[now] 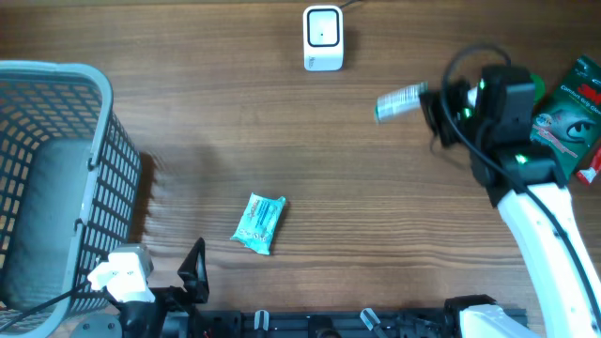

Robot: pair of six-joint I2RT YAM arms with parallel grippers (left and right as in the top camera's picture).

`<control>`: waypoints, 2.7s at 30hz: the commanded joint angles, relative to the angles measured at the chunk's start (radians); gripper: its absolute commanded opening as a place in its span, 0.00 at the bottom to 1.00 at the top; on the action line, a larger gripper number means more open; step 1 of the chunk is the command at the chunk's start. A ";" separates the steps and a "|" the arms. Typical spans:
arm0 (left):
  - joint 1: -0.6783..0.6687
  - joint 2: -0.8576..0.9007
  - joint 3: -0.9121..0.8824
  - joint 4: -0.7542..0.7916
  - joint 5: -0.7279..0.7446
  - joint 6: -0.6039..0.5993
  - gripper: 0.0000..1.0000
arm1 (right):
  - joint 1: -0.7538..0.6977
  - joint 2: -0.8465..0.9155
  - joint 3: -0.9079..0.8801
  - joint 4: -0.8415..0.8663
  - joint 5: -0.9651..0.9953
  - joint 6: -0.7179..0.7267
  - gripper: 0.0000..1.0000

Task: Scan the item barcode
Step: 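Lift the battery pack and hold it at the scanner window, then carry the battery pack to the right edge and release it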

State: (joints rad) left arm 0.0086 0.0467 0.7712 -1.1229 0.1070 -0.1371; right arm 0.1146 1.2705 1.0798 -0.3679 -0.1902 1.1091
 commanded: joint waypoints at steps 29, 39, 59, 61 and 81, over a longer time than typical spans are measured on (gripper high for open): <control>0.006 -0.006 -0.001 0.003 0.015 -0.005 1.00 | 0.189 1.016 0.256 1.657 -0.103 -0.949 0.04; 0.006 -0.006 -0.001 0.003 0.015 -0.005 1.00 | 0.044 0.961 0.247 1.508 -0.432 -0.742 0.05; 0.006 -0.006 -0.001 0.003 0.015 -0.005 1.00 | -0.360 0.523 0.247 0.164 1.213 -0.875 0.04; 0.006 -0.006 -0.001 0.003 0.015 -0.006 1.00 | -0.444 0.533 0.247 -0.058 1.047 -0.528 0.04; 0.006 -0.006 -0.001 0.003 0.015 -0.005 1.00 | -0.594 0.327 0.248 -0.119 0.463 -0.555 1.00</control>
State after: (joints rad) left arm 0.0086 0.0475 0.7712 -1.1225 0.1070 -0.1371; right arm -0.4835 1.7355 1.3243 -0.4908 0.5011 0.6048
